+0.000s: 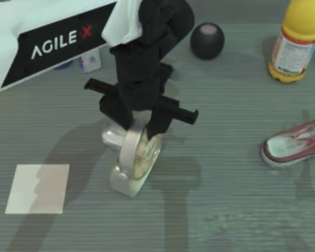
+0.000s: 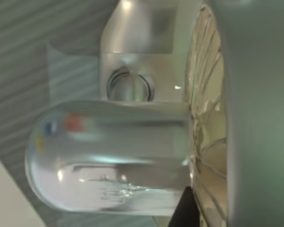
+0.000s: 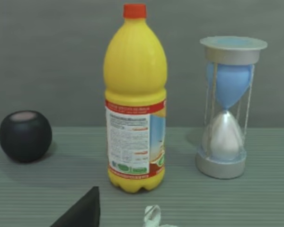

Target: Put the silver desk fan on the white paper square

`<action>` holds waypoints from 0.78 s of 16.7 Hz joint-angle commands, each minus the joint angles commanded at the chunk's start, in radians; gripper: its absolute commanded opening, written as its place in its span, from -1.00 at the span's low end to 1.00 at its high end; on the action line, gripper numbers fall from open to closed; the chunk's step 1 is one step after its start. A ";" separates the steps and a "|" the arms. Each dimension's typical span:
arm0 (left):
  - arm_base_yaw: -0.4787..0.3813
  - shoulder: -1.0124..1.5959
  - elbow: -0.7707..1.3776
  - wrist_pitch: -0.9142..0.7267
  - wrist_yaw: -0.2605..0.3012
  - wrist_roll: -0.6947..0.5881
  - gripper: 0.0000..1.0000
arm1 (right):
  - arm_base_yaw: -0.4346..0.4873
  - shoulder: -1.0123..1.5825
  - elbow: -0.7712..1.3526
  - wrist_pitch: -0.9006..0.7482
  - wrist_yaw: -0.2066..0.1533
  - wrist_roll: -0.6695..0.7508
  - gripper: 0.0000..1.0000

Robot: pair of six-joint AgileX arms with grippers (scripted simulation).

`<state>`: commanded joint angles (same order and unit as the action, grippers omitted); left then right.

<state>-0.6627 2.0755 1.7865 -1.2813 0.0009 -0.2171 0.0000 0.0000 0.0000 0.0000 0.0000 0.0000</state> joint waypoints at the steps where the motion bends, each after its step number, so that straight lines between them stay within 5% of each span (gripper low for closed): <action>1: 0.000 0.001 0.004 -0.004 0.000 0.000 -1.00 | 0.000 0.000 0.000 0.000 0.000 0.000 1.00; 13: 0.013 0.010 0.213 -0.202 0.000 0.001 -1.00 | 0.000 0.000 0.000 0.000 0.000 0.000 1.00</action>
<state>-0.6496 2.0854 1.9994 -1.4829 0.0006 -0.2162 0.0000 0.0000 0.0000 0.0000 0.0000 0.0000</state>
